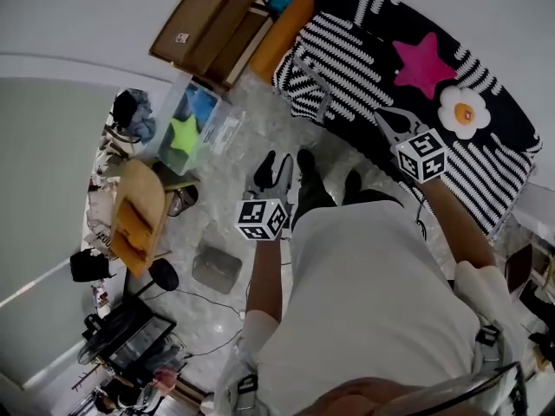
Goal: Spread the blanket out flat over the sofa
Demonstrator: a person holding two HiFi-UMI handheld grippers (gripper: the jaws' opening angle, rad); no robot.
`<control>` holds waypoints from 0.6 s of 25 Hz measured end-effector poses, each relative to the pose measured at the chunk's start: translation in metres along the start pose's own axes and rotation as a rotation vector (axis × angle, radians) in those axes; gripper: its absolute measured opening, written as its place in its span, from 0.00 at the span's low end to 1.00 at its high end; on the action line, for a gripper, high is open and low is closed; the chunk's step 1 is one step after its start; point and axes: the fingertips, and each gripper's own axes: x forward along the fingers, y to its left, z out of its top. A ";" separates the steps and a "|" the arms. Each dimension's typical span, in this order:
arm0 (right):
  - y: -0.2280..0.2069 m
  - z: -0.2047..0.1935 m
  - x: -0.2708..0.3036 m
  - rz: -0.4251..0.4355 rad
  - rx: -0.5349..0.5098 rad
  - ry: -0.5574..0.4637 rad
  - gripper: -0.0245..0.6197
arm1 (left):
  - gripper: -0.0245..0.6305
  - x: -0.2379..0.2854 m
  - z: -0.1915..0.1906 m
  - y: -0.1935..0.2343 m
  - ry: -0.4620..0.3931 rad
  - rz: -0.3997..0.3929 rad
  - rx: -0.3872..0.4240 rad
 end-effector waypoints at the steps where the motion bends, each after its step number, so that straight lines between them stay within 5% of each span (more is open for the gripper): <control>1: 0.000 0.002 0.005 -0.010 0.004 0.005 0.04 | 0.30 0.004 0.002 0.006 0.007 -0.010 -0.001; 15: -0.003 0.004 0.101 -0.162 0.100 0.120 0.04 | 0.30 0.102 -0.004 0.102 0.189 -0.236 0.068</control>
